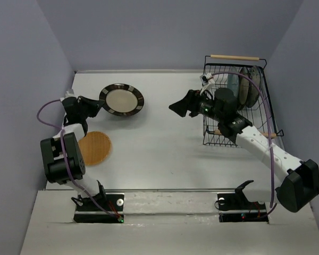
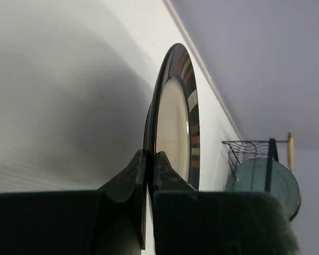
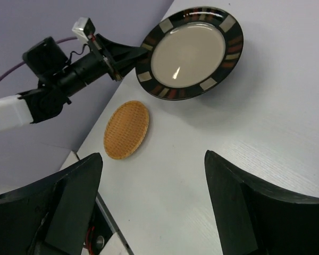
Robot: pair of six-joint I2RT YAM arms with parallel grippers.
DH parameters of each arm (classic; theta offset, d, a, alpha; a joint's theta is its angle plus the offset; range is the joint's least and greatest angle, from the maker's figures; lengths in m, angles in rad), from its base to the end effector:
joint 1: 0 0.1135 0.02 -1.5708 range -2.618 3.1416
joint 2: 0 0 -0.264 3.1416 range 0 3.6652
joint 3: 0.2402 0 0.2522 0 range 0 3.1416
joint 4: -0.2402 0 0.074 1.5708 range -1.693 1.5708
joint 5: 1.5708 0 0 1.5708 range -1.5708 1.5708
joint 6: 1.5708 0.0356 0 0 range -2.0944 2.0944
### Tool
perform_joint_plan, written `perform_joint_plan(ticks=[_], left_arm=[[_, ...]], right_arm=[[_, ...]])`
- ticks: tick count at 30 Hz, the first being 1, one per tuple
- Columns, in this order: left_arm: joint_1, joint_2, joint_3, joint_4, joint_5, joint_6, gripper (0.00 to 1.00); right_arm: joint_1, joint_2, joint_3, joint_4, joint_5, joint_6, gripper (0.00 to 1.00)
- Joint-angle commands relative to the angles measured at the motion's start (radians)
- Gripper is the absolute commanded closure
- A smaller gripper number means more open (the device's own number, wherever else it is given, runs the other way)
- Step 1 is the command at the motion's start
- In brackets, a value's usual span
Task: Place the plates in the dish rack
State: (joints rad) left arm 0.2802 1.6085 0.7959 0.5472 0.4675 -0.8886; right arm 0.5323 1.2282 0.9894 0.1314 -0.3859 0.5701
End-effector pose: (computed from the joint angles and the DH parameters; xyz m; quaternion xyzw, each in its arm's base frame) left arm 0.3350 0.0797 0.2130 -0.3090 0.7222 -0.3525 0.5086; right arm 0.2430 0.1587 0.3510 -0.1143 0.7325 0.4650 0.4839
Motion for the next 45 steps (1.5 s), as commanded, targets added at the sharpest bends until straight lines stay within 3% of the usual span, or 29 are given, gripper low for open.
perform_joint_plan(ticks=[1, 12, 24, 26, 28, 30, 31, 33, 34, 38, 41, 45], left_arm=[[-0.064, -0.235, -0.015, 0.247, 0.106, -0.144, 0.94], [-0.157, -0.553, -0.195, 0.284, 0.186, -0.214, 0.94], [-0.274, -0.682, -0.202, 0.344, 0.275, -0.28, 0.94], [-0.274, -0.697, -0.193, 0.347, 0.289, -0.283, 0.94], [-0.276, -0.702, -0.19, 0.347, 0.304, -0.28, 0.94], [-0.274, -0.706, -0.187, 0.344, 0.316, -0.273, 0.94], [-0.276, -0.708, -0.184, 0.315, 0.322, -0.247, 0.94], [-0.274, -0.725, -0.161, 0.226, 0.298, -0.184, 0.75], [-0.274, -0.729, -0.15, 0.129, 0.289, -0.144, 0.54], [-0.306, -0.766, -0.124, -0.056, 0.264, 0.038, 0.17], [-0.309, -0.818, -0.125, -0.22, 0.2, 0.175, 0.08], [-0.317, -0.858, -0.169, -0.253, 0.217, 0.221, 0.04]], right_arm=[[0.026, 0.069, 0.129, -0.061, 0.03, -0.016, 0.15], [0.026, 0.157, 0.212, -0.162, 0.162, -0.035, 0.08], [0.026, 0.241, 0.198, -0.087, 0.036, 0.028, 0.09], [0.026, 0.238, 0.18, -0.033, 0.003, 0.043, 0.17], [0.026, 0.231, 0.15, 0.039, -0.06, 0.074, 0.35], [0.026, 0.221, 0.137, 0.074, -0.093, 0.091, 0.63], [0.026, 0.209, 0.12, 0.1, -0.106, 0.106, 0.87], [0.026, 0.192, 0.112, 0.103, -0.097, 0.114, 0.93], [0.026, 0.168, 0.104, 0.103, -0.09, 0.114, 0.93], [0.008, 0.09, 0.11, 0.07, -0.006, 0.09, 0.93], [-0.031, 0.009, 0.164, -0.016, 0.111, 0.039, 0.93], [-0.08, -0.062, 0.255, -0.128, 0.297, -0.071, 0.93]])
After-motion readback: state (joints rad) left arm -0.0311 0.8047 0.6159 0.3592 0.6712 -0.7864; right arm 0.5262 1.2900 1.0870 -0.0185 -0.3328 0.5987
